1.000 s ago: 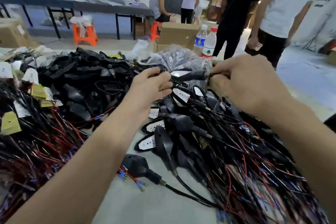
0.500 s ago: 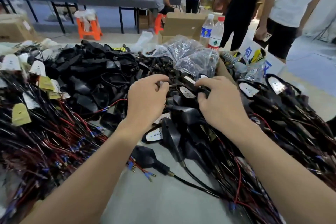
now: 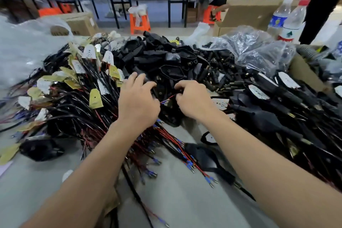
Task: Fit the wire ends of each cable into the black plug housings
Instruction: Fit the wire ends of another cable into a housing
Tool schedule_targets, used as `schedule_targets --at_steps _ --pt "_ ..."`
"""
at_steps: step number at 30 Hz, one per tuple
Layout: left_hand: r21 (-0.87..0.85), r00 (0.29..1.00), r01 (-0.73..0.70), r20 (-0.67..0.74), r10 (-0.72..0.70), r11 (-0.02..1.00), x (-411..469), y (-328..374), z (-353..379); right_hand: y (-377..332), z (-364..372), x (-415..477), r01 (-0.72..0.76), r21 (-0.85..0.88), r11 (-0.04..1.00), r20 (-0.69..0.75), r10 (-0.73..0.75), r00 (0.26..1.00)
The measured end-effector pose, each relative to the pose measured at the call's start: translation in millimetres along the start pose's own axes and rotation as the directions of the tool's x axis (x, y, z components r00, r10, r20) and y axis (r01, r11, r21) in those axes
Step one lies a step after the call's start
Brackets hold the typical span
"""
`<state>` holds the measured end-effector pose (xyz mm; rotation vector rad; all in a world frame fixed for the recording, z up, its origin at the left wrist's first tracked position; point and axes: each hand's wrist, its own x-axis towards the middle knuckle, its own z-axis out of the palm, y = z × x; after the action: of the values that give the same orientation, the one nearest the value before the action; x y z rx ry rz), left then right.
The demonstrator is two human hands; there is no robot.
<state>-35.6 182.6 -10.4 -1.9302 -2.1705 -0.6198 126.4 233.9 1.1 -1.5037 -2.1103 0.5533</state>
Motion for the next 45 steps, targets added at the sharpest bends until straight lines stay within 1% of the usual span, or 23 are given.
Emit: schedule_targets --at_steps 2,5,10,13,14,18,20,21,22,23,24,25,26,28,29,31,34,36,37,39,40,42,45 --pt "0.052 0.998 0.06 0.007 -0.061 0.997 3.2 -13.0 -1.4 -10.0 13.6 7.8 0.012 0.028 1.0 0.023 -0.013 1.0" --pt "0.016 0.995 0.103 -0.018 -0.102 0.995 5.2 -27.6 -3.9 -23.7 25.2 12.5 0.032 -0.002 0.999 0.06 -0.032 0.998" --pt "0.043 0.998 0.062 0.008 -0.063 0.997 0.4 -38.2 1.7 -32.7 28.8 24.2 0.0 -0.051 0.999 -0.082 -0.005 0.997" --pt "0.001 0.998 0.051 -0.031 -0.051 0.999 -0.1 -40.5 4.6 -47.0 39.1 27.5 0.046 -0.206 0.977 0.073 -0.031 0.997" --pt "-0.004 0.998 0.045 -0.038 -0.045 0.999 -0.5 -41.1 5.4 -50.5 41.3 27.1 0.037 -0.225 0.974 0.068 -0.023 0.997" --pt "-0.021 0.998 0.052 -0.036 -0.052 0.998 -1.2 -40.8 3.2 -48.0 24.4 29.5 -0.095 0.022 0.995 -0.11 0.097 0.989" --pt "-0.226 0.988 0.061 -0.128 -0.091 0.972 -5.3 -36.4 -3.9 -45.0 8.6 23.0 0.019 0.079 0.997 -0.154 -0.007 0.988" --pt "-0.451 0.966 0.045 -0.206 -0.153 0.892 -7.7 -31.7 -12.2 -43.5 0.5 19.7 0.114 0.052 0.992 -0.147 -0.105 0.984" --pt "-0.684 0.936 0.005 -0.252 -0.244 0.729 -9.5 -26.8 -21.4 -43.0 -6.4 15.8 0.213 0.009 0.977 -0.119 -0.211 0.97" --pt "-0.859 0.914 -0.027 -0.228 -0.336 0.511 -8.5 -21.8 -30.6 -42.9 -12.6 12.6 0.29 -0.04 0.956 -0.086 -0.292 0.952" --pt "-0.951 0.908 0.005 -0.125 -0.4 0.31 -5.3 -17.9 -39.0 -41.3 -17.7 10.8 0.348 -0.069 0.935 -0.066 -0.352 0.934" --pt "-0.979 0.915 0.098 0.017 -0.404 0.18 -1.9 -17.4 -45.4 -39.3 -21.6 8.9 0.396 -0.067 0.916 -0.063 -0.4 0.914" --pt "-0.967 0.919 0.228 0.174 -0.354 0.116 1.4 -19.0 -50.0 -37.2 -24.2 7.2 0.441 -0.048 0.896 -0.078 -0.443 0.893" --pt "-0.873 0.869 0.486 0.48 -0.119 0.03 3.6 -23.9 -54.3 -35.4 -25.9 3.1 0.521 -0.012 0.853 -0.122 -0.519 0.846" --pt "-0.822 0.822 0.57 0.57 0.007 -0.025 2.3 -26.3 -53.9 -35.1 -24.9 2.1 0.543 0.006 0.84 -0.132 -0.538 0.833" --pt "-0.76 0.776 0.631 0.618 0.129 -0.156 -2.8 -28.6 -51.6 -37.0 -20.8 4.7 0.57 0.031 0.821 -0.143 -0.561 0.816" --pt "-0.716 0.773 0.628 0.62 0.136 -0.306 -7.7 -34.0 -47.8 -44.1 -13.2 10.0 0.596 0.015 0.803 -0.11 -0.591 0.799" --pt "-0.707 0.79 0.605 0.593 0.159 -0.367 -8.6 -42.4 -46.4 -48.8 -7.5 9.7 0.574 0.102 0.813 -0.135 -0.56 0.817" --pt "-0.709 0.808 0.577 0.567 0.158 -0.406 -9.0 -47.2 -45.9 -50.7 -5.5 8.9 0.517 0.201 0.832 -0.195 -0.483 0.854" --pt "-0.724 0.854 0.491 0.511 0.102 -0.485 -9.7 -56.1 -45.7 -50.2 -3.1 12.1 0.355 0.383 0.853 -0.348 -0.223 0.911" --pt "-0.737 0.88 0.433 0.471 0.064 -0.519 -10.2 -60.6 -45.7 -49.6 -1.2 15.4 0.282 0.4 0.872 -0.38 -0.122 0.917" --pt "-0.77 0.932 0.294 0.363 -0.01 -0.566 -10.9 -69.7 -46.8 -55.7 6.8 21.7 0.162 0.329 0.93 -0.267 -0.073 0.961" --pt "-0.809 0.97 0.102 0.209 -0.122 -0.579 -10.8 -79.9 -46.7 -74.0 32.4 24.1 0.054 0.247 0.968 0.082 -0.077 0.994"
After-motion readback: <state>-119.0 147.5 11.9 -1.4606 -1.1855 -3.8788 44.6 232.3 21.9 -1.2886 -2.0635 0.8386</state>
